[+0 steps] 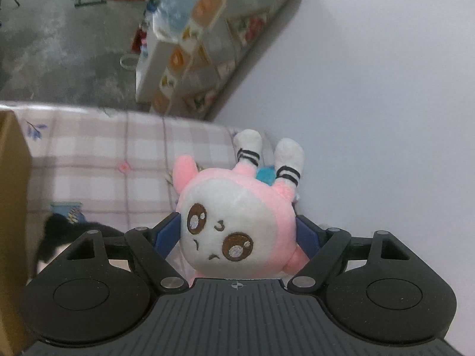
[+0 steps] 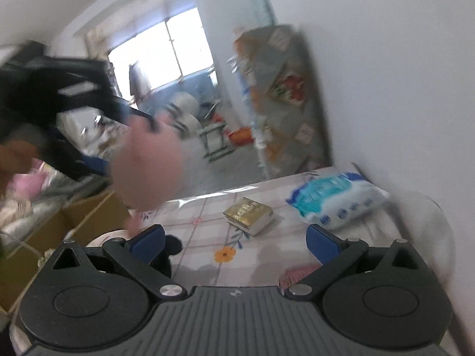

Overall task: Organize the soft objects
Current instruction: 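Grasp the pink plush bunny with the left gripper while the right grasps the gold packet, then carry the bunny and gold packet with both grippers over the cardboard box, then open the left gripper to drop the bunny while the right lowers the gold packet into the box, then move both grippers back from the box to the bed toward the wet-wipes pack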

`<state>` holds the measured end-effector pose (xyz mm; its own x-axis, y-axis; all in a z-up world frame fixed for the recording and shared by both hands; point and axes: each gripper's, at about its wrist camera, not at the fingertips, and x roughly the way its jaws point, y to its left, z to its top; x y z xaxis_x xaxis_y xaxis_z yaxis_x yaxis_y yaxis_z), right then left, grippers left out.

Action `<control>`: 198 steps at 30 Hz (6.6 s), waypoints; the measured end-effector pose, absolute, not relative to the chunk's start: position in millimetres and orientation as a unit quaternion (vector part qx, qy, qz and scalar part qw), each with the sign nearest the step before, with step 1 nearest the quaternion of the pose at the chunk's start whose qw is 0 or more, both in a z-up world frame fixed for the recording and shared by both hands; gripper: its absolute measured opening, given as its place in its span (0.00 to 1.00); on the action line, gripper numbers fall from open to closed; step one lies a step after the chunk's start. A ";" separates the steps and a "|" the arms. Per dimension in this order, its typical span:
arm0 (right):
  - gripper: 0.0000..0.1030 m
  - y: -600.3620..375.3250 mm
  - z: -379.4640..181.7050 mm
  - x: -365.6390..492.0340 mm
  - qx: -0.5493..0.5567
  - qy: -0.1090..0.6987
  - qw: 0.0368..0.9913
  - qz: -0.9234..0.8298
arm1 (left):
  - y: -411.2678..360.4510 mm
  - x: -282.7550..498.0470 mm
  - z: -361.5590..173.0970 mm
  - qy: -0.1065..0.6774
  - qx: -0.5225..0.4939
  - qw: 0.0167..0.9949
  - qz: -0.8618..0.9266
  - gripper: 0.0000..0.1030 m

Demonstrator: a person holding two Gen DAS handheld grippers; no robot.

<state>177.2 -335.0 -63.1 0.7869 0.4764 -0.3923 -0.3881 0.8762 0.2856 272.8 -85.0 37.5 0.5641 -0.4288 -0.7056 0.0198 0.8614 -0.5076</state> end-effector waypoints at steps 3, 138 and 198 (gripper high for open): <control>0.88 -312.3 -64.3 222.0 0.048 0.252 0.933 0.251 | -66.8 264.5 47.2 0.427 -0.242 0.862 -0.129 0.79; 0.46 95.2 -56.6 64.9 -0.475 0.418 0.554 0.541 | 236.4 -3.2 -36.0 0.327 -0.292 0.892 0.108 0.85; 0.65 -52.2 -1.0 81.1 0.053 0.477 0.774 0.413 | 212.6 -4.7 -20.9 0.317 -0.241 0.912 0.098 0.94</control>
<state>81.1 -52.2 -1.0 0.2037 0.6896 -0.6949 -0.5883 0.6536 0.4761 -4.7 212.6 -20.9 0.7791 0.0262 -0.6263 -0.3319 0.8648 -0.3767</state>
